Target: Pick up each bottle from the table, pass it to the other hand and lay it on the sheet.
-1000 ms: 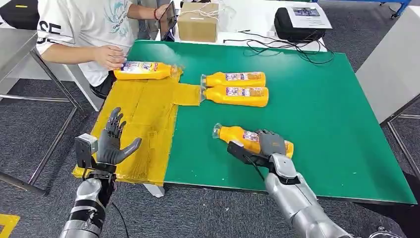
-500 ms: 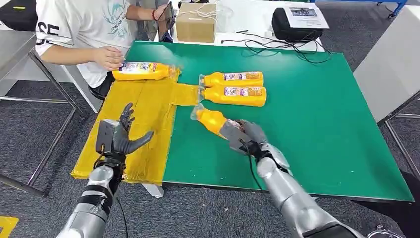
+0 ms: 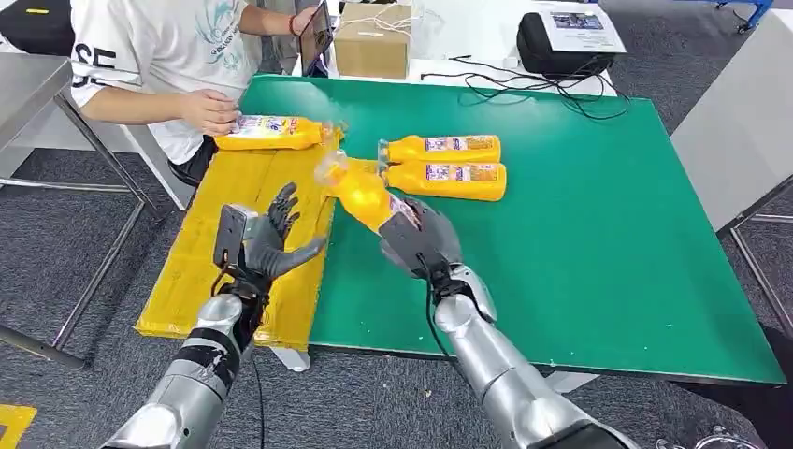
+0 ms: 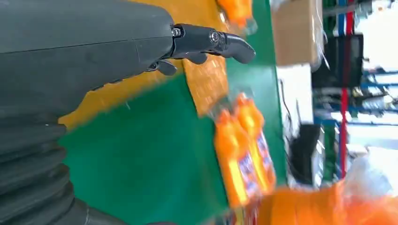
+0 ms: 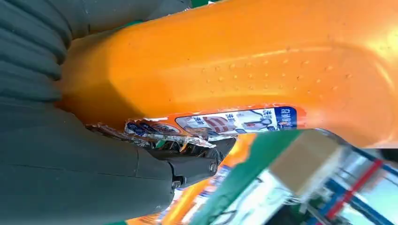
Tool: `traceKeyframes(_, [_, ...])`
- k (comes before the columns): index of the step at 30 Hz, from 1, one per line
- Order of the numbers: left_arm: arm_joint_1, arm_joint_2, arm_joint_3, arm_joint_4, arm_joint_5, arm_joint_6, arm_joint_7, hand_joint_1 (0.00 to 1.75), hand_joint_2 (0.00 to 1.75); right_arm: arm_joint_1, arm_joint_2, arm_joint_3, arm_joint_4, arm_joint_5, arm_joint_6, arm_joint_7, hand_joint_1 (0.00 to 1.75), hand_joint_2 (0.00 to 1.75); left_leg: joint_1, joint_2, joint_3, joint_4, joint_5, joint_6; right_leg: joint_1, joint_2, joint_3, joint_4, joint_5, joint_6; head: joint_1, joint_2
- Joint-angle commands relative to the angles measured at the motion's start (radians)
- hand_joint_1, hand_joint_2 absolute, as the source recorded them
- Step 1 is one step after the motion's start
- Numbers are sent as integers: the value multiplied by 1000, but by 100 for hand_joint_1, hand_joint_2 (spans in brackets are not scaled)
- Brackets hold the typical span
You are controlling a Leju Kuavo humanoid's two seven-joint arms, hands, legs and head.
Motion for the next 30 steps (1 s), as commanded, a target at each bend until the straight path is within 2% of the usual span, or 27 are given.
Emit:
traceKeyframes(1, [-48, -16, -59, 18, 72, -52, 26, 0, 175, -11, 25, 72, -5, -2, -11, -20, 175, 175, 1, 0, 2, 1, -2, -1, 1, -1, 2, 1, -2, -2, 0, 0])
traceKeyframes(7, [-46, -12, -60, 16, 75, -53, 28, 0, 175, -14, 21, 72, -4, -3, -9, -20, 175, 175, 1, 0, 2, 0, -1, -1, 1, 0, 2, 1, -1, -1, 0, 0])
traceKeyframes(10, [-32, -13, -88, -30, 113, -60, 31, 0, 175, 8, 32, 117, -23, 2, 0, -44, 175, 175, 1, 0, 2, 0, -1, -1, 1, 0, 2, 0, -1, -1, 0, 0])
traceKeyframes(17, [-13, -13, -144, -84, 157, -59, 61, 0, 175, 29, 63, 232, 18, 52, 20, -13, 175, 175, 1, 1, 3, 0, -2, -1, 1, 1, 3, 1, -2, -2, 0, 0])
traceKeyframes(30, [19, 20, -191, -128, 203, -102, 76, 0, 175, -11, 38, 208, 70, 30, -10, 16, 175, 175, 1, -1, 2, 0, -2, -1, 1, -1, 2, 0, -2, -2, 0, 0])
